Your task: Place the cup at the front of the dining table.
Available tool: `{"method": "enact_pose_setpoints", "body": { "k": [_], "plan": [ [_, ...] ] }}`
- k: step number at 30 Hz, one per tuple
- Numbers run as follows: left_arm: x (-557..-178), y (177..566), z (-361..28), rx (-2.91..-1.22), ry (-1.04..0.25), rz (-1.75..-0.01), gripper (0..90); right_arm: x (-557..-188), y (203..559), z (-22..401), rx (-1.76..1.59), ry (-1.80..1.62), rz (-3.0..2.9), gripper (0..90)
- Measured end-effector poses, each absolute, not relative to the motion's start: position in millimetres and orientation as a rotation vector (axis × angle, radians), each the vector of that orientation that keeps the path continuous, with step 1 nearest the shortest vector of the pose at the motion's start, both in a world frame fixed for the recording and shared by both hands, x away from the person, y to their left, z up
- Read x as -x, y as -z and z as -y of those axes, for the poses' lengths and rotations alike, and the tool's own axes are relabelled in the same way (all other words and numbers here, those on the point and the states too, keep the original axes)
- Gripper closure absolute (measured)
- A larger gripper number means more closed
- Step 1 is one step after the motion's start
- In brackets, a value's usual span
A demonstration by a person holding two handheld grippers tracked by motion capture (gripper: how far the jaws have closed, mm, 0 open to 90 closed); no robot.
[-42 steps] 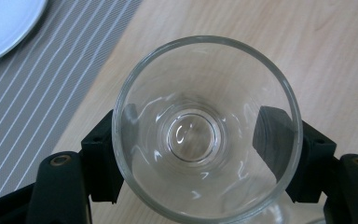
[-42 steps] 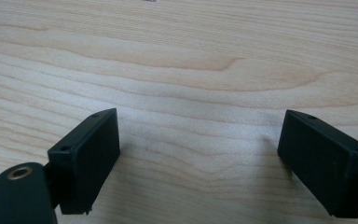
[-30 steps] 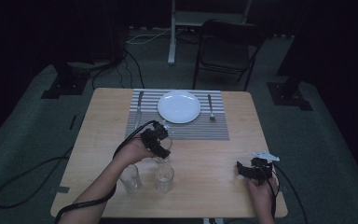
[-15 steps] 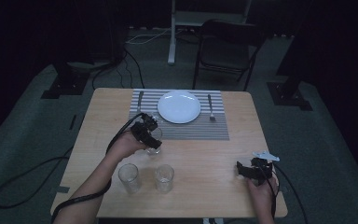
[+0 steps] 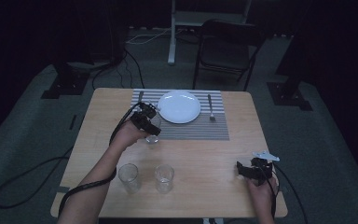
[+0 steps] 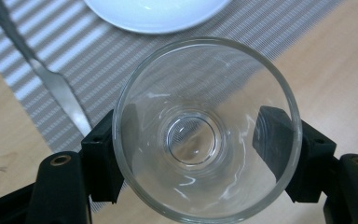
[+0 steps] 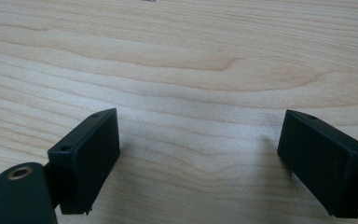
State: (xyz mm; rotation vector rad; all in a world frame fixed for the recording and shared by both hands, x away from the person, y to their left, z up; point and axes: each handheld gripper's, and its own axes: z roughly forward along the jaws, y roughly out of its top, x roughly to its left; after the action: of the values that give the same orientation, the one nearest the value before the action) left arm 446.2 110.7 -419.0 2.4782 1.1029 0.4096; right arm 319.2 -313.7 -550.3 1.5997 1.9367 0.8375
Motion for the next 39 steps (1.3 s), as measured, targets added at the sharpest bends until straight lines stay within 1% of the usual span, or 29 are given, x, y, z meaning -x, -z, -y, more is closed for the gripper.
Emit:
{"method": "enact_pose_setpoints", "body": {
  "k": [6, 9, 13, 18, 23, 27, 33, 39],
  "plan": [
    [-465.3, 424.1, -113.1, -2.44, -0.399, -1.162, 29.5, -319.2, 550.3, 313.7, -1.6, -0.838, -1.936, 12.4],
    [-480.6, 427.2, -113.7, -2.436, -0.428, -1.22, 29.5, -319.2, 550.3, 313.7, -1.6, -0.838, -1.936, 12.5],
    [-494.5, 431.1, -115.5, -2.42, -0.421, -1.269, 29.5, -319.2, 550.3, 313.7, -1.6, -0.837, -1.937, 12.5],
    [-506.4, 435.3, -119.2, -2.388, -0.425, -1.316, 29.5, -318.9, 550.3, 313.3, -1.603, -0.835, -1.932, 12.6],
    [-520.3, 438.5, -116.1, -2.396, -0.411, -1.33, 29.5, -318.7, 550.3, 313.1, -1.603, -0.835, -1.931, 12.6],
    [-526.9, 438.3, -113.4, -2.395, -0.414, -1.338, 29.5, -318.8, 550.3, 313.2, -1.603, -0.835, -1.931, 12.6],
    [-537.7, 444.5, -115.1, -2.363, -0.335, -1.385, 29.5, -318.6, 550.3, 313.1, -1.604, -0.835, -1.93, 12.6],
    [-533.8, 446.6, -110.7, -2.391, -0.385, -1.348, 29.2, -317.7, 550.4, 313.2, -1.604, -0.835, -1.929, 12.6]
  ]
}}
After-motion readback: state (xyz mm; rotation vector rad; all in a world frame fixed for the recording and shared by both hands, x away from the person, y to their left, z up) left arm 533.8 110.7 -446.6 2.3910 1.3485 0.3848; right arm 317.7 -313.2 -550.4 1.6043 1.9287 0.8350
